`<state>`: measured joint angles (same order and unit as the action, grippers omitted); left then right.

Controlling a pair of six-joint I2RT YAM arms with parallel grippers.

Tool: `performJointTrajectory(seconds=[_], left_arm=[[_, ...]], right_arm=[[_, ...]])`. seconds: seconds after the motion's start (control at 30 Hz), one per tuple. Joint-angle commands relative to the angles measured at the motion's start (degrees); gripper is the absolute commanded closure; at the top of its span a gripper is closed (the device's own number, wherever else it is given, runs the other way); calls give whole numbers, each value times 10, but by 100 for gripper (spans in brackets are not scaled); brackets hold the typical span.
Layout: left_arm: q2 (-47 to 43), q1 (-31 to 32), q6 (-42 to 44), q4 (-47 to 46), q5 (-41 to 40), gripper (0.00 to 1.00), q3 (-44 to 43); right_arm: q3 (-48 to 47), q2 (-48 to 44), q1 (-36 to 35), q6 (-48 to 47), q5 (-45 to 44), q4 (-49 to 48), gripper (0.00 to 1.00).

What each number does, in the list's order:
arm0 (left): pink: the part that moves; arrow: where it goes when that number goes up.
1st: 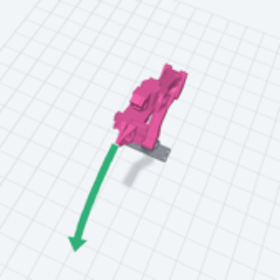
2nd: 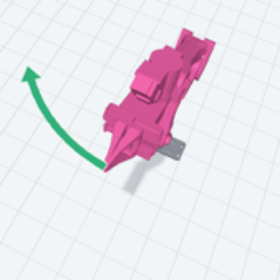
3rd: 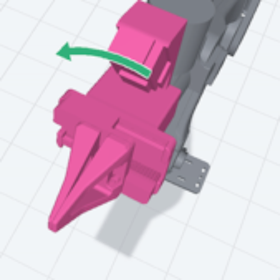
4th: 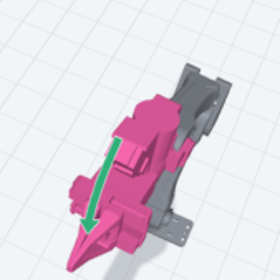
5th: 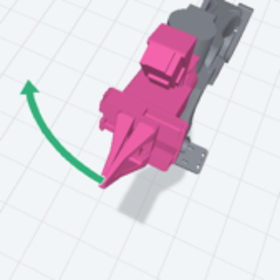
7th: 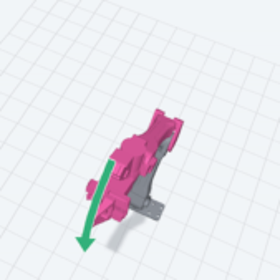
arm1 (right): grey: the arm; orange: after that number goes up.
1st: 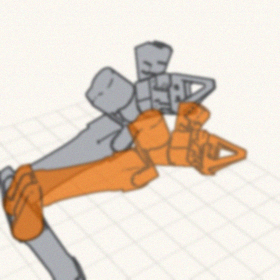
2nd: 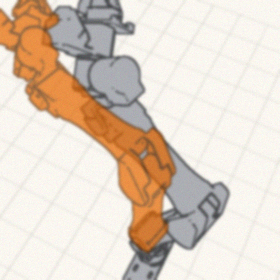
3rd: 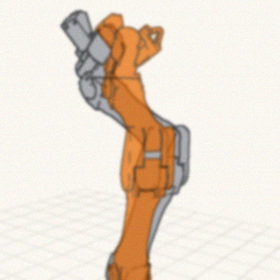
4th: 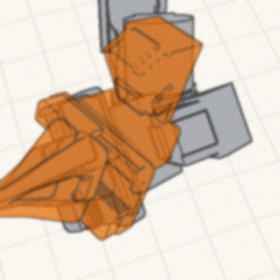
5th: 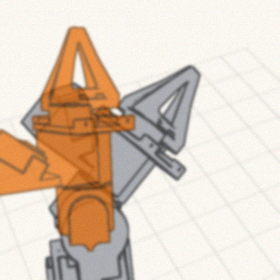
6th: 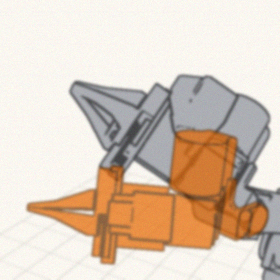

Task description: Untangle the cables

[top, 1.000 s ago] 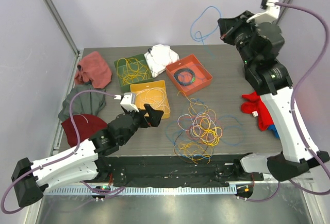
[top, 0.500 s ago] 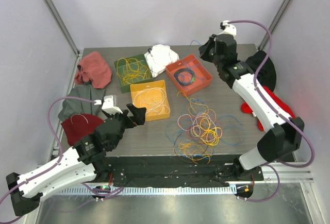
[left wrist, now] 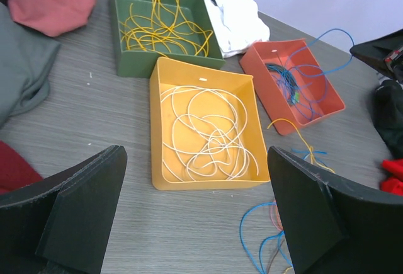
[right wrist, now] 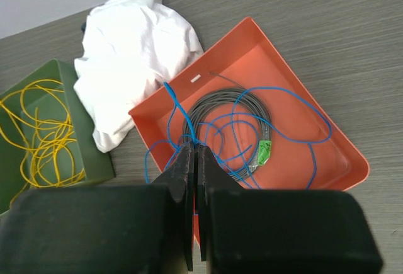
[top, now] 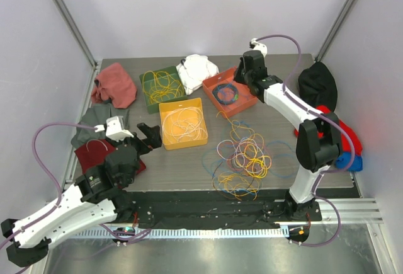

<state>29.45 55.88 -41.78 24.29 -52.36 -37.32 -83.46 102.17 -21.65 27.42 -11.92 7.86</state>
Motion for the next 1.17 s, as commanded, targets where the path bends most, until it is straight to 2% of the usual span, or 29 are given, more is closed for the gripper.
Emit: performJointTrajectory(seconds=[0.0,0.13,0.27,0.37,0.43,0.57,0.67,0.7,0.77,0.83,0.97,1.13], left_arm=[[4,0,2,8,-41,0,-17],[16,0,-3,6,-32,0,-15],[27,0,-2,2,-12,0,-16],[33,0,1,-4,-5,0,-16],[39,0,1,-11,1,0,-17],[54,0,7,-20,31,0,-24],[83,0,11,-21,71,0,-40],[95,0,11,-15,87,0,-47],[140,0,-4,13,94,0,-76],[192,0,-9,46,108,0,-111],[255,-1,-21,73,134,0,-152],[264,-1,-20,24,179,0,-142]], right_arm=[[-1,15,-1,-8,-17,-39,99],[2,40,-2,-12,-28,-35,99],[5,22,-2,-11,-49,-8,54],[36,-34,-10,-4,-72,-10,40],[58,-65,-21,0,-86,-7,37],[107,-150,-49,11,-100,8,36],[195,-246,-73,18,-86,-14,37],[256,-307,-77,20,-77,-26,37],[362,-373,-92,23,-51,-97,38],[414,-460,-100,30,-26,-132,38],[477,-543,-132,38,-16,-91,39],[498,-605,-146,25,-26,-16,39]])
